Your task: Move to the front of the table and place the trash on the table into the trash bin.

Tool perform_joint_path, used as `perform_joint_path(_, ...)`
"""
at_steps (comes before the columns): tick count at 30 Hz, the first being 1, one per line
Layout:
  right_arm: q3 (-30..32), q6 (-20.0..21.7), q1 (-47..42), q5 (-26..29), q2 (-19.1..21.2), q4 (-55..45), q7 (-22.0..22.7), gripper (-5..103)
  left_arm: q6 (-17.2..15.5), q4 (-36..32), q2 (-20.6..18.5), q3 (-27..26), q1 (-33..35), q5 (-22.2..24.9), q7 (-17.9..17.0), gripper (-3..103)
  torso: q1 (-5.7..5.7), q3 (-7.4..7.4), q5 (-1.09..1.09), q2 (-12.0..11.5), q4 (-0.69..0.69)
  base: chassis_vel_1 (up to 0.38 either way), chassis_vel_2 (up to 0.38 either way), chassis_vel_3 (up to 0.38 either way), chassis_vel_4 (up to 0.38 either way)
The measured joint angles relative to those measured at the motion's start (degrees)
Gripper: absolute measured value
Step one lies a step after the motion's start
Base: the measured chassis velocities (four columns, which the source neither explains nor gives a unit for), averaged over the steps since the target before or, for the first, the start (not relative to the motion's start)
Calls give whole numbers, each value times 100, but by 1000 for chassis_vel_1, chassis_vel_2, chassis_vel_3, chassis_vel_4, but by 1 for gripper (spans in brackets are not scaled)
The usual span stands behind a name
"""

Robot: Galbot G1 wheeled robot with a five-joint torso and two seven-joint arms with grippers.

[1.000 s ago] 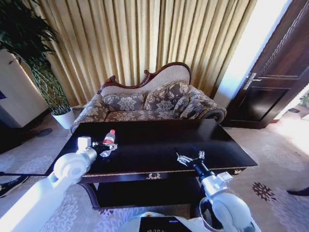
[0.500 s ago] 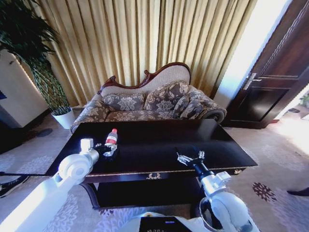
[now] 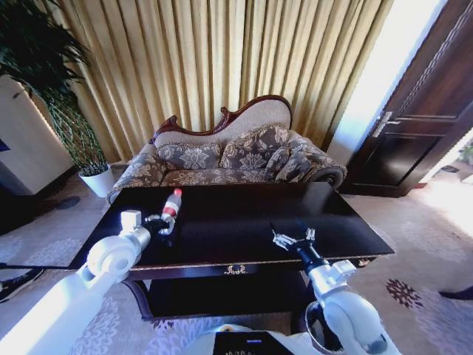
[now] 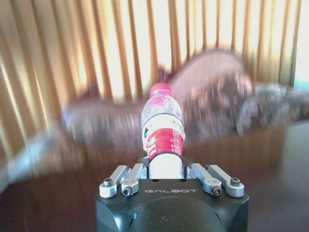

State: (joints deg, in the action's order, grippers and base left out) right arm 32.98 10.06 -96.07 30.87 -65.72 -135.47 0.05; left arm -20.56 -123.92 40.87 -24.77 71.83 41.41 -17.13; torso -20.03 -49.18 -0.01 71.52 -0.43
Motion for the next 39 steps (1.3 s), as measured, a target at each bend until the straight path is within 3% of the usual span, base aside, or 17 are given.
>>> perform_joint_path(2,-75,110,142,648,250,-97,3,100,893,253,-14,-49,75,-1125,476,30,0,1,-1,0,0,0,0,0,0)
perform_joint_path(3,-75,110,142,648,250,-97,3,100,893,253,-14,-49,75,-1125,476,30,0,1,-1,0,0,0,0,0,0)
perform_joint_path(6,-284,257,643,1964,733,-169,15,100,2334,763,-33,-34,-53,-2659,944,30,0,0,-1,0,0,0,0,0,0)
perform_joint_path(7,-373,281,869,2317,854,-160,28,100,2616,875,-44,16,-151,-2897,974,30,0,0,0,0,0,0,0,0,0)
perform_joint_path(8,-373,281,869,2317,854,-160,28,100,2616,875,-44,16,-151,-2897,974,30,0,0,0,0,0,0,0,0,0)
perform_joint_path(11,-739,307,1723,3174,1218,33,112,100,3288,1232,-92,335,-674,-3392,1010,30,0,0,-1,0,0,0,0,0,0)
perform_joint_path(16,-1450,244,2825,3528,1544,677,129,100,3460,1558,-154,969,-1539,-3440,1000,30,-1,-1,1,-1,-1,0,0,0,0)
perform_joint_path(21,-2076,140,3826,3549,1524,1212,130,100,3446,1693,-160,1691,-2164,-3262,1026,30,-1,-1,0,-1,0,0,0,0,0)
perform_joint_path(25,-2619,34,4643,3395,1187,1640,129,100,3275,1841,42,2582,-2825,-3059,1067,30,-1,-1,0,-1,1,0,0,0,0)
perform_joint_path(30,-2861,20,4934,3228,855,1878,117,100,3133,1961,263,3287,-3340,-3009,1076,30,-1,0,0,-1,-1,0,0,0,0)
perform_joint_path(39,-2940,19,5115,2926,489,2257,85,100,3017,2026,414,4028,-3888,-2993,1095,30,-1,0,0,-1,0,0,0,0,0)
